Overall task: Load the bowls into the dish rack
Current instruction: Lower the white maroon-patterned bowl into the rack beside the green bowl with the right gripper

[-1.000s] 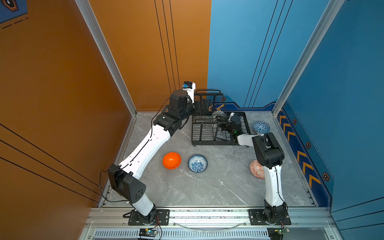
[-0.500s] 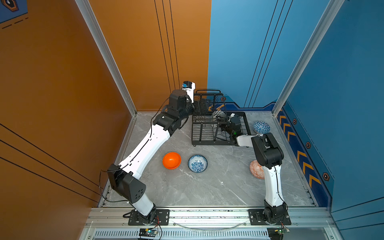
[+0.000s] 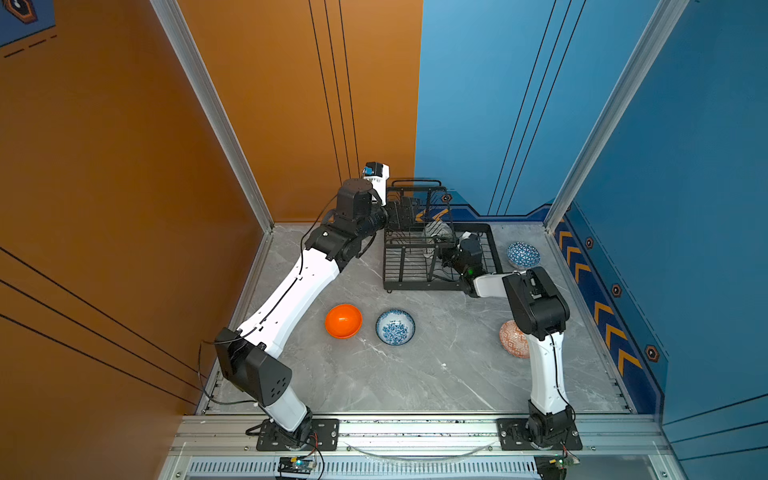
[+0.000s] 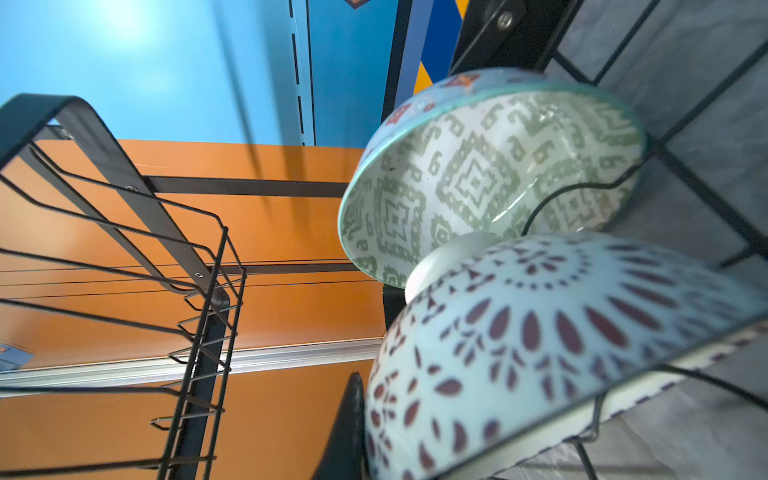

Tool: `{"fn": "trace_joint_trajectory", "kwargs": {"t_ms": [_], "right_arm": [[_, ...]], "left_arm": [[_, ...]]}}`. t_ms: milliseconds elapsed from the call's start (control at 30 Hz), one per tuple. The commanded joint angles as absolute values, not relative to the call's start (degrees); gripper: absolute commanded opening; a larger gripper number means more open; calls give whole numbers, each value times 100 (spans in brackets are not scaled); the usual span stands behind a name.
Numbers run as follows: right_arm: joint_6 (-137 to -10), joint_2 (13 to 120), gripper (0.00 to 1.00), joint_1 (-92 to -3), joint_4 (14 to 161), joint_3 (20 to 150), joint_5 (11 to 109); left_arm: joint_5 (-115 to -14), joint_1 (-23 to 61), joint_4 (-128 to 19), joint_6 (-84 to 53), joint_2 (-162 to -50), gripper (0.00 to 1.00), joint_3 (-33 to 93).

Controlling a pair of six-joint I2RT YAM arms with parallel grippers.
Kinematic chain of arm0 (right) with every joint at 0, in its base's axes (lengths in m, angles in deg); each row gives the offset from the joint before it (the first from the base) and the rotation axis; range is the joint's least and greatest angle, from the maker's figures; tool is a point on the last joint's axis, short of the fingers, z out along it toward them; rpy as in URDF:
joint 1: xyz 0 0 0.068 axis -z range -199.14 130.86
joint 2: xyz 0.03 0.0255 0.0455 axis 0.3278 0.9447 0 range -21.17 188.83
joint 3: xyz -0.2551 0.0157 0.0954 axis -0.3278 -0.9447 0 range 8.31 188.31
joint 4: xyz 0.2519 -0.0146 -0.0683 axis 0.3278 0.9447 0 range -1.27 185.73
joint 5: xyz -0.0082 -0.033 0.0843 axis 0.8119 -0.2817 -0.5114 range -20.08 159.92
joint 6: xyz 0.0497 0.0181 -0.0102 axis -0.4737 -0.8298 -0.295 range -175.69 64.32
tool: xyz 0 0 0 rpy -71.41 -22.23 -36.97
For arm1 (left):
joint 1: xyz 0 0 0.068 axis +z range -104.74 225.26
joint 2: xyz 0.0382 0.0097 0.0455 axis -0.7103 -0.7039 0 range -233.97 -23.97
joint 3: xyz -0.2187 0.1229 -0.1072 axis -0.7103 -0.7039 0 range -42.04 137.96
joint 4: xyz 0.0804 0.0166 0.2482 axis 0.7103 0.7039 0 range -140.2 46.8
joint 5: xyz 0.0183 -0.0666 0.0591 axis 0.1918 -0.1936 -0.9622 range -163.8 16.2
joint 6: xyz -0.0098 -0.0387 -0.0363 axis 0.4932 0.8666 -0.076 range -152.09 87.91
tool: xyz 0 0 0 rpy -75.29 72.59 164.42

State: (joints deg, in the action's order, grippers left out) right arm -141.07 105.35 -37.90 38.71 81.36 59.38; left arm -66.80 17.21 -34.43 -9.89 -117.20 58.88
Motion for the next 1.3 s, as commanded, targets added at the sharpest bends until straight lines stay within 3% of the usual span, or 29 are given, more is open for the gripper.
{"fn": "trace_joint_trajectory", "kwargs": {"t_ms": [0,533,1267], "right_arm": [[-14158,10163,0,-3891,4250,7996,5900],[-14188,10169,6,-3909,5678,8434,5780],[-14230,10043,34,-3835,5449,8256,5682]], "left_arm": [[-6568,1780,-3476,-918,-11647,98,5863],[-6708,1731,-3619,-854,-11434,98,5561],[-6739,1697,-3665,-864,-11370,98,5475]]}}
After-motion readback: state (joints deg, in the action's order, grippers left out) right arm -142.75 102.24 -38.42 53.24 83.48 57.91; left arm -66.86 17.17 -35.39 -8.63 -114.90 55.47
